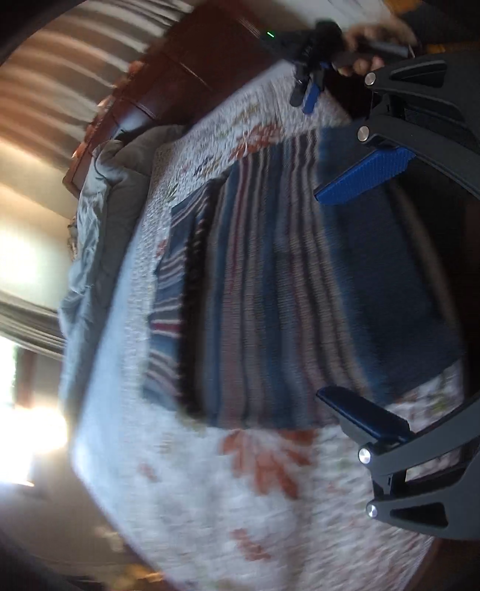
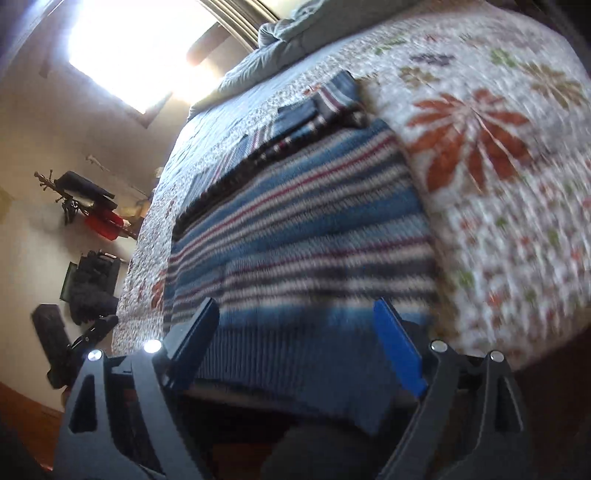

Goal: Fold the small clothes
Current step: 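Grasp the ribbed sweater hem with both tools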

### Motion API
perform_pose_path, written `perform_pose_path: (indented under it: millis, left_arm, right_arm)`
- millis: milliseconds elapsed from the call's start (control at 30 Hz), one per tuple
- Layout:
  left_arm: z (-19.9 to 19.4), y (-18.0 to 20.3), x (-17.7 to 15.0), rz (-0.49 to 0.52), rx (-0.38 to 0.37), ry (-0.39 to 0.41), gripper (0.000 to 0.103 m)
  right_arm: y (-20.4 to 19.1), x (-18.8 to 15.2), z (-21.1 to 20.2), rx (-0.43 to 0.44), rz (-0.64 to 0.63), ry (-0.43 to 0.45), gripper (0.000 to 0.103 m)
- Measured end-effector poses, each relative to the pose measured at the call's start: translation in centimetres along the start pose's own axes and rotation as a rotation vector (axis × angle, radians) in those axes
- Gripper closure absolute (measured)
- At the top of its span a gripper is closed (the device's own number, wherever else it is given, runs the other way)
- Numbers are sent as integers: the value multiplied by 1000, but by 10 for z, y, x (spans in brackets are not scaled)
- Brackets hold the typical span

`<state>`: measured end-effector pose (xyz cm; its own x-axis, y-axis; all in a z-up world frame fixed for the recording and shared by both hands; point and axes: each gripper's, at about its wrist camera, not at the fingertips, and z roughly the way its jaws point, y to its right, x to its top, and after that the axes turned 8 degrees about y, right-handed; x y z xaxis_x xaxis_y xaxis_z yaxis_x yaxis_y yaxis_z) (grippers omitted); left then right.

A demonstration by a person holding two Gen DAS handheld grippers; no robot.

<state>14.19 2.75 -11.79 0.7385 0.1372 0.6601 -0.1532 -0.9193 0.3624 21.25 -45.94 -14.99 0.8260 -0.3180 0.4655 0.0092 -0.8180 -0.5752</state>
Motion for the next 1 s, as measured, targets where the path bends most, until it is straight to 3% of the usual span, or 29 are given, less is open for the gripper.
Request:
perform_pose_path:
  millis: [200,400,533,667,800,867,900,933,1000]
  left_arm:
    - [-13,-70,-37,-279,-52,-56,4]
    - [17,-99,-59,-502,-191,-190,4]
    - [40,-94,-70,-527,-155,-266,4]
    - [54,-95,-84,-591,-141,-327,4]
    - [59,-90,-88,-599,-152,-334,5]
    - [61,-87,-89,-601,-163,-342,10]
    - [61,-86,-88,-597,-164,-343,18]
    - [62,-84,-86,-591,-167,-348,34]
    - [64,-79,-85,-572,-172,-364,46]
  right_arm:
    - [38,-31,-33,29,95,-39,18]
    - [65,-52,-11,62,207,-140,20]
    - [75,-66,2,65,279,-180,20]
    - [79,-73,7,83,310,-203,42]
    - [88,-74,7,101,359,-209,45]
    - [83,-72,7,100,349,-215,48]
    - [81,-71,7,111,346,-217,53]
    - [78,-71,8,119,339,-217,56]
    - [73,-69,10,133,325,-214,63]
